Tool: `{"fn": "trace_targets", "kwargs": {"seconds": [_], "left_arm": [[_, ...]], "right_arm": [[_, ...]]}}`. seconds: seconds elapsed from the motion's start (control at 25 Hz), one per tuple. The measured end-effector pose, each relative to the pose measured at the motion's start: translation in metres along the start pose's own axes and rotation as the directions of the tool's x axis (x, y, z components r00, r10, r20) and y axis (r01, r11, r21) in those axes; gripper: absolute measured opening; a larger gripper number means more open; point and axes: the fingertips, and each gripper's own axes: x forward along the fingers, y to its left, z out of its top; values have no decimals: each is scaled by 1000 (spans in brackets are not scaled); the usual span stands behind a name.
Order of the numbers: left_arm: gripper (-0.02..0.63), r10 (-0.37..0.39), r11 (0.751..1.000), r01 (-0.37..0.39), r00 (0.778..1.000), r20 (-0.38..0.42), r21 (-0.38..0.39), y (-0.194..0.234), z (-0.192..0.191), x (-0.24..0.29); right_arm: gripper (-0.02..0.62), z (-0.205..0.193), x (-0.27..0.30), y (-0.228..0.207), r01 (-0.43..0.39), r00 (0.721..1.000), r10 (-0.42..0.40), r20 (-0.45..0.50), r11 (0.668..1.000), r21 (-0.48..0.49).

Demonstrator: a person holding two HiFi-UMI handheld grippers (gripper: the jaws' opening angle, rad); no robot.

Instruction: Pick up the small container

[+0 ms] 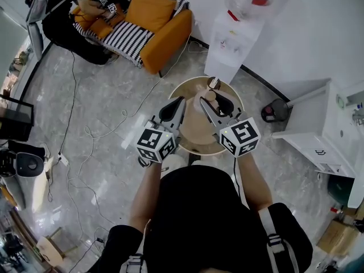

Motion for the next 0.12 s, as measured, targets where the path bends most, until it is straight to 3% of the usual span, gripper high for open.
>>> {"fn": "trace_targets", "kwargs": {"seconds": [0.12], "left_arm": [[21,1,1000,-1,1000,1,1,3,0,2]], "right_arm": [[141,0,3,-3,3,1000,-3,1,1000,0]]}}
